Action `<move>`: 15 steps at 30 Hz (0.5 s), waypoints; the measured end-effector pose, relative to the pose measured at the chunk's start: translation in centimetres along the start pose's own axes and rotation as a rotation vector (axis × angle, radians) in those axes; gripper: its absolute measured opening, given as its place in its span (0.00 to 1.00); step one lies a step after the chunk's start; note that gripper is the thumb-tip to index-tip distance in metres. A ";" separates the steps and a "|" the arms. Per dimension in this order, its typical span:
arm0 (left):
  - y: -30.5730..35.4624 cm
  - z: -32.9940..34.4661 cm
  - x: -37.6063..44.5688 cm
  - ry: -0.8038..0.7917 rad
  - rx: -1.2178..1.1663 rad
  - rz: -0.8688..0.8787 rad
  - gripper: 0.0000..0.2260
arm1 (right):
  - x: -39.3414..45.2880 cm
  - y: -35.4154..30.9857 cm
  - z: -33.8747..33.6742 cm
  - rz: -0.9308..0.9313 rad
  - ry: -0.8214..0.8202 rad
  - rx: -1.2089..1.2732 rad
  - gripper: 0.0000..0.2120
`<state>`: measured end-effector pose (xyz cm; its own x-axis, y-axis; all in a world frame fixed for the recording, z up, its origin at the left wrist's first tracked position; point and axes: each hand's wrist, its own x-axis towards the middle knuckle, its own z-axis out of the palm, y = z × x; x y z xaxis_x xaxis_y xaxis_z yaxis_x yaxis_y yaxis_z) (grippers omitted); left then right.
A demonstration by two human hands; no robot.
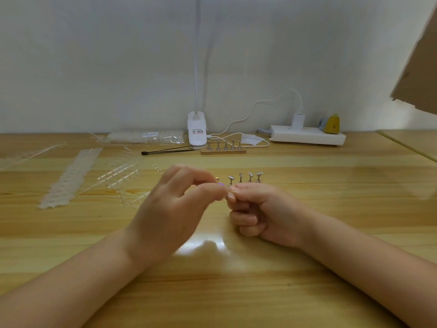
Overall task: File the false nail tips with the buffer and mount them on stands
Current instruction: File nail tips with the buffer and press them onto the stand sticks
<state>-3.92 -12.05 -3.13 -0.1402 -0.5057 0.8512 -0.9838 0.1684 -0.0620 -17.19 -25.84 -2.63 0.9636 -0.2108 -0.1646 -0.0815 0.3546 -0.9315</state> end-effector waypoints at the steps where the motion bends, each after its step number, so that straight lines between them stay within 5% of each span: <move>1: 0.6 0.1 0.1 0.008 -0.037 0.040 0.12 | 0.0 0.1 0.1 -0.004 -0.014 -0.014 0.06; 4: 2.0 0.9 0.0 -0.016 -0.087 0.150 0.08 | -0.1 0.0 0.3 -0.011 -0.059 -0.093 0.04; 9: -0.3 -0.2 0.2 -0.040 -0.042 -0.035 0.10 | 0.0 0.1 0.1 0.008 -0.009 -0.041 0.08; 15: 1.4 0.4 0.3 -0.039 -0.112 0.082 0.12 | -0.1 -0.1 0.4 0.014 -0.054 -0.095 0.06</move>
<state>-5.40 -12.33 -3.15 -0.2264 -0.5185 0.8246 -0.9504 0.3031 -0.0704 -17.20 -25.48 -2.43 0.9744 -0.1558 -0.1620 -0.1161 0.2682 -0.9563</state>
